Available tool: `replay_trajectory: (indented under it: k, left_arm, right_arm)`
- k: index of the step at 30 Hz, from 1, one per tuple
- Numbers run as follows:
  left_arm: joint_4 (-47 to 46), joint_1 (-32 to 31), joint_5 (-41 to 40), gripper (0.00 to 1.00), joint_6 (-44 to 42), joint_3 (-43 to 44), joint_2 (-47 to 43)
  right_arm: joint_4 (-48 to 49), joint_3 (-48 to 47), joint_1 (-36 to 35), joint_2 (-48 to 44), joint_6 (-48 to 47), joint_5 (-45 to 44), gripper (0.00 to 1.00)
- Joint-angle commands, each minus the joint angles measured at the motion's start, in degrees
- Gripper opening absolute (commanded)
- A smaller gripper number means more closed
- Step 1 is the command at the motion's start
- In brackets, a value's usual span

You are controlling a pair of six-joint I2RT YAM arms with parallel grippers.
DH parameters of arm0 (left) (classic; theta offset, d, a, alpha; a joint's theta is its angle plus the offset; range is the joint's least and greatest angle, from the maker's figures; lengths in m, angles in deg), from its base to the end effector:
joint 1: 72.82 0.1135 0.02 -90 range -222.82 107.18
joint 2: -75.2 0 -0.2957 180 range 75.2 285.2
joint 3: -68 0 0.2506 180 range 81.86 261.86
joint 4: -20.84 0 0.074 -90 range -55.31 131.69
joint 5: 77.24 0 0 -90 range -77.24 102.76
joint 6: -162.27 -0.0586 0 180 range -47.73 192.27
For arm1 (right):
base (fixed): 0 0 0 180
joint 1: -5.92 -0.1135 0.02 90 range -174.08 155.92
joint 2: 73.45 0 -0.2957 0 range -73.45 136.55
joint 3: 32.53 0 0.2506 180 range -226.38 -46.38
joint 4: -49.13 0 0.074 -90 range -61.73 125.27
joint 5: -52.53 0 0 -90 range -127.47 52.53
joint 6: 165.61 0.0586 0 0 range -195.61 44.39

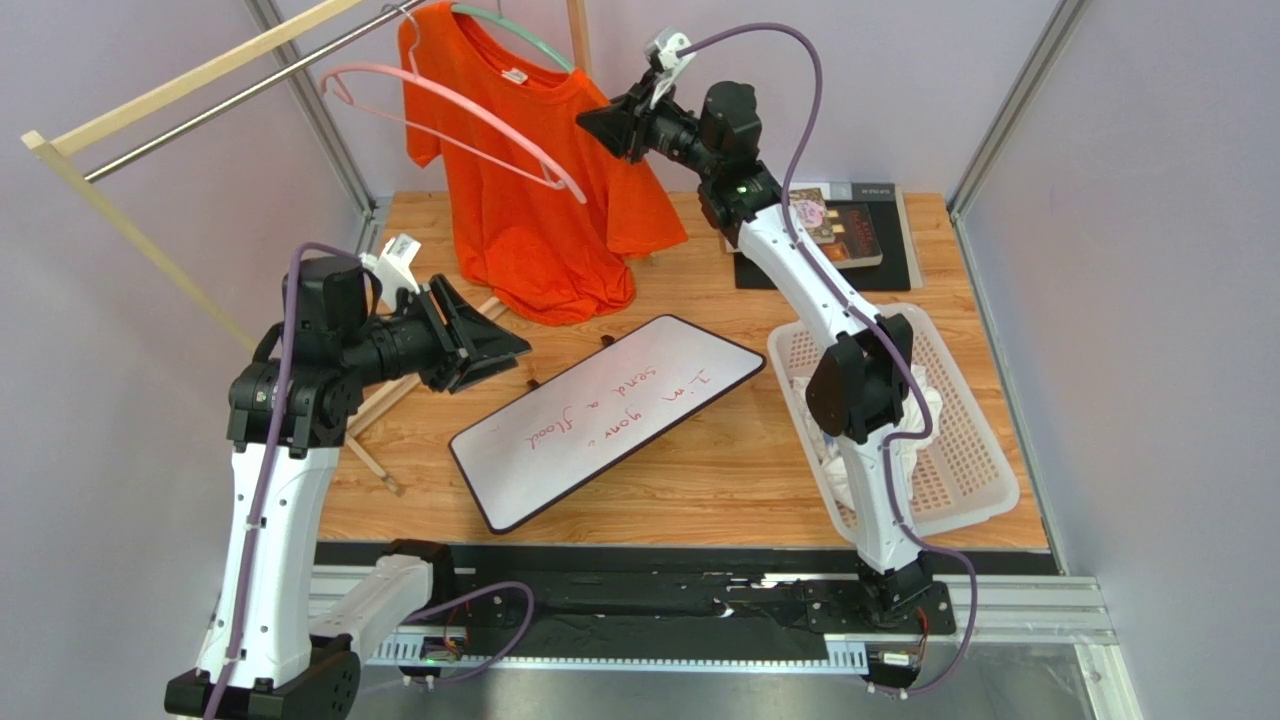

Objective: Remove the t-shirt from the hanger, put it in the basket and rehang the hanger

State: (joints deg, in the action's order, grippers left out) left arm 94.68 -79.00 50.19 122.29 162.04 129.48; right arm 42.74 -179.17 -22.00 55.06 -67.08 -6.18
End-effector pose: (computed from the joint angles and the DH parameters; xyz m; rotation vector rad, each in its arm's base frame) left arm 0.1352 -0.0505 0.4463 -0.4683 2.2564 -1.2449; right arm 0.4839 0.2909 0.4481 -0.6992 1.2776 0.8957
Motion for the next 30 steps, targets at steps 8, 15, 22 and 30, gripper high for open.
replay_trajectory:
  k: [8,15,22,30]
  left_arm:
    - [-1.9,0.3,1.0,0.47,0.3,0.8,0.2]
    - [-2.5,0.3,1.0,0.47,0.5,0.3,0.2]
    - [-3.3,0.3,1.1,0.47,0.9,0.1,0.1]
    - [-3.6,0.3,1.1,0.47,1.1,-0.6,-0.8]
  right_arm:
    - [10.9,-0.8,-2.4,-1.5,14.2,-3.9,0.0]
    - [20.2,4.5,-2.0,-3.5,33.2,-3.5,0.0]
    - [36.9,6.3,-1.3,-1.7,54.8,-4.7,0.0]
    - [45.0,7.2,-1.3,-1.1,64.4,-5.4,0.0]
